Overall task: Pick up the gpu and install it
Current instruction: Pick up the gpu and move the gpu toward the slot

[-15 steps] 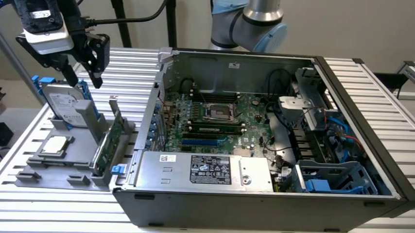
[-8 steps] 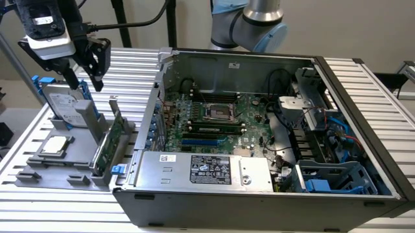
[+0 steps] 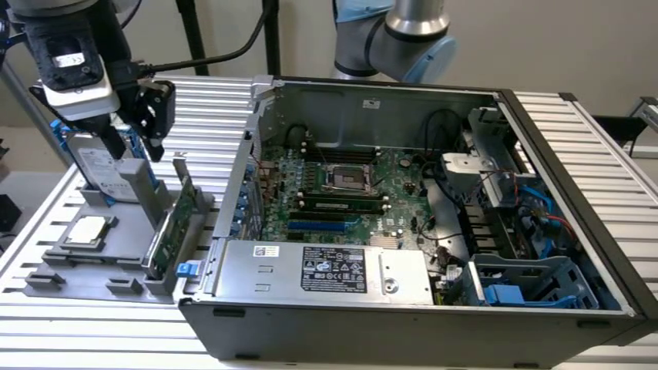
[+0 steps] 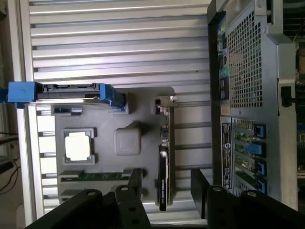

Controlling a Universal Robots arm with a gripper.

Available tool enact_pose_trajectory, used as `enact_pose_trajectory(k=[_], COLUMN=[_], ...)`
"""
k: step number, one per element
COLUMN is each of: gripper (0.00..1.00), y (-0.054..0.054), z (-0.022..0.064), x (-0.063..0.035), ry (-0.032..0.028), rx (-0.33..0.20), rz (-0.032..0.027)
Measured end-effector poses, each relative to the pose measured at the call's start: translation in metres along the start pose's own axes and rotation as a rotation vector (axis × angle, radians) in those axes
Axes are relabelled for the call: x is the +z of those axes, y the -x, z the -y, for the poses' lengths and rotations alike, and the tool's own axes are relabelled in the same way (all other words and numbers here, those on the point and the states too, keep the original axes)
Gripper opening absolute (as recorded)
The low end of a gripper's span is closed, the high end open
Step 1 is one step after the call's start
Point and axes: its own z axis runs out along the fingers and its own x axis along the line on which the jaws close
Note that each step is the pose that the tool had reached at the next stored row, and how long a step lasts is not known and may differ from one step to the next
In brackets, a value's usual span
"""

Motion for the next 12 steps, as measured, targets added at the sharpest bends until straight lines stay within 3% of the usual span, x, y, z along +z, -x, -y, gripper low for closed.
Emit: enact_pose_trajectory(k=[6, 12], gripper=[0.54, 0.54], y=[0.001, 0.004], z=[0.0126, 0.0168], x=[0.0105, 0.0212], ry=[0.0001, -0.0001], rx=[0.0, 0.0], rz=[0.0001, -0.0001])
